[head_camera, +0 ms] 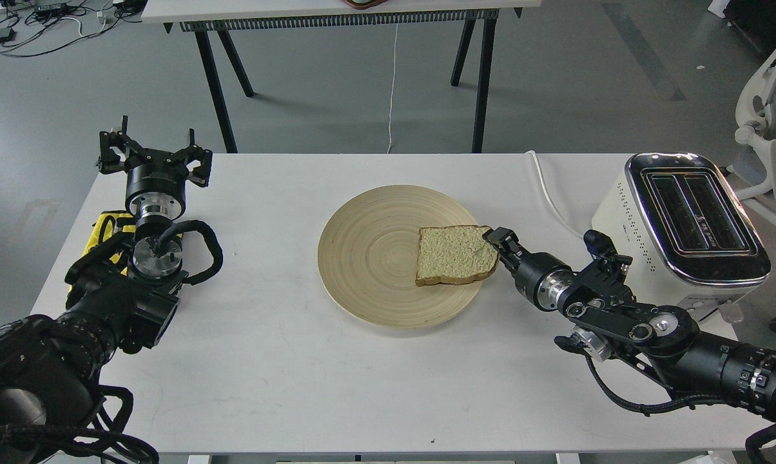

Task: Put bread in toaster with right arm
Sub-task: 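Close the right gripper on the edge of the bread slice, then lift the bread slice with the right gripper up over the toaster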

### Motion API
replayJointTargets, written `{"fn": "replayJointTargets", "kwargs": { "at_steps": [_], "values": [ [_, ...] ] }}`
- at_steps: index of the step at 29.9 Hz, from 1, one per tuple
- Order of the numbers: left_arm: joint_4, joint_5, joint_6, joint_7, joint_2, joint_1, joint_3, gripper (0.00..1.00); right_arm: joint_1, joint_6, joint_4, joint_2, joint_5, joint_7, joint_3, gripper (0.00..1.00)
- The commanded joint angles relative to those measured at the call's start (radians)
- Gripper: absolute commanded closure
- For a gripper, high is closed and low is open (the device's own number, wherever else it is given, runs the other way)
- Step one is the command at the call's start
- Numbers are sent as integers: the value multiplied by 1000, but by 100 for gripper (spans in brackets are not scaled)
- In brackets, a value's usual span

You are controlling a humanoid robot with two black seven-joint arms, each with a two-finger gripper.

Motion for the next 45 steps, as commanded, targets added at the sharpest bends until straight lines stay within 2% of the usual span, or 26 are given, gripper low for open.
{"fn": "replayJointTargets", "kwargs": {
  "at_steps": [1, 19, 27, 37, 40, 45],
  "values": [
    [-1, 0, 0, 0, 0, 0, 0, 0, 2, 0, 1, 0, 0, 1, -2, 61],
    [0, 0, 0, 0, 0, 0, 0, 0, 4, 0, 13, -7, 0, 8, 6, 75],
    [0, 0, 0, 0, 0, 0, 0, 0, 11, 0, 87, -69, 0, 13, 10, 77],
    [0, 0, 0, 0, 0, 0, 0, 0, 16, 0, 99, -72, 0, 13, 14, 82],
    [0, 0, 0, 0, 0, 0, 0, 0, 30, -2, 112, -72, 0, 17, 32, 87],
    [0, 0, 0, 0, 0, 0, 0, 0, 92, -3, 141, -73, 0, 28, 40, 91]
  ]
}}
